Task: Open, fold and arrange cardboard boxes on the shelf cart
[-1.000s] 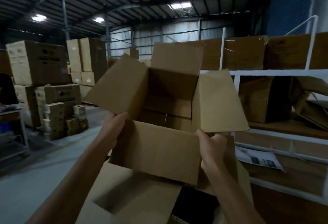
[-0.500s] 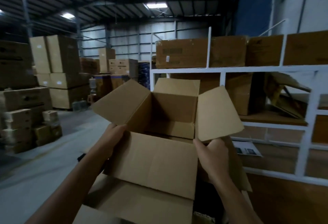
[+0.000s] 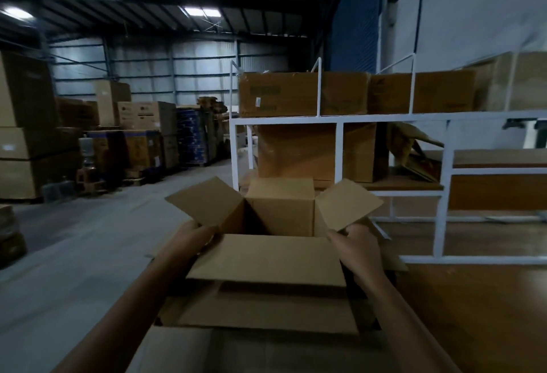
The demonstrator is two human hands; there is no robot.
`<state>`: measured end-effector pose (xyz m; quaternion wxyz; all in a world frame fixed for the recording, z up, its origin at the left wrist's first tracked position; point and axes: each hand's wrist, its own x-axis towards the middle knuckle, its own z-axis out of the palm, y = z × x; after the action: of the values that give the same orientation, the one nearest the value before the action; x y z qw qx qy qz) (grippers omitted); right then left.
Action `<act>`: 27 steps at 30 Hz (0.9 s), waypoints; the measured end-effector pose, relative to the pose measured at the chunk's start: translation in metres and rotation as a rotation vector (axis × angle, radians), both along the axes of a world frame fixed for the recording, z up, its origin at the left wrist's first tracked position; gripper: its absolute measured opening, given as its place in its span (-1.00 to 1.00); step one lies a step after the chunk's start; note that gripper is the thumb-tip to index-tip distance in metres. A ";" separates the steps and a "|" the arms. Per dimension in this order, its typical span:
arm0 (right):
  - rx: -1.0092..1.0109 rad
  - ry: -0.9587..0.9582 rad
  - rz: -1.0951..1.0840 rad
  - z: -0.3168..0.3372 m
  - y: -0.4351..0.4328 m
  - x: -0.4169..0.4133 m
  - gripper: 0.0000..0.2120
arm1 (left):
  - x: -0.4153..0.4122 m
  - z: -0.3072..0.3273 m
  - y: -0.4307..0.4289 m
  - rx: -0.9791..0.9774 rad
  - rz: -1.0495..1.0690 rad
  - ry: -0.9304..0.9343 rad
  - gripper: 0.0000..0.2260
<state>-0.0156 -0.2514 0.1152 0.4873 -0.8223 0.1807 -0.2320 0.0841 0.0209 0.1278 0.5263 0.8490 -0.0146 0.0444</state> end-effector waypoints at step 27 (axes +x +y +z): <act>-0.754 0.044 0.309 0.015 0.023 -0.009 -0.59 | -0.015 0.009 -0.056 0.782 -0.487 -0.456 -0.69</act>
<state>-0.0249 -0.2279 0.1303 0.1768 -0.9656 -0.0323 -0.1882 0.0688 -0.0347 0.1363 0.1477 0.9231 -0.3419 0.0955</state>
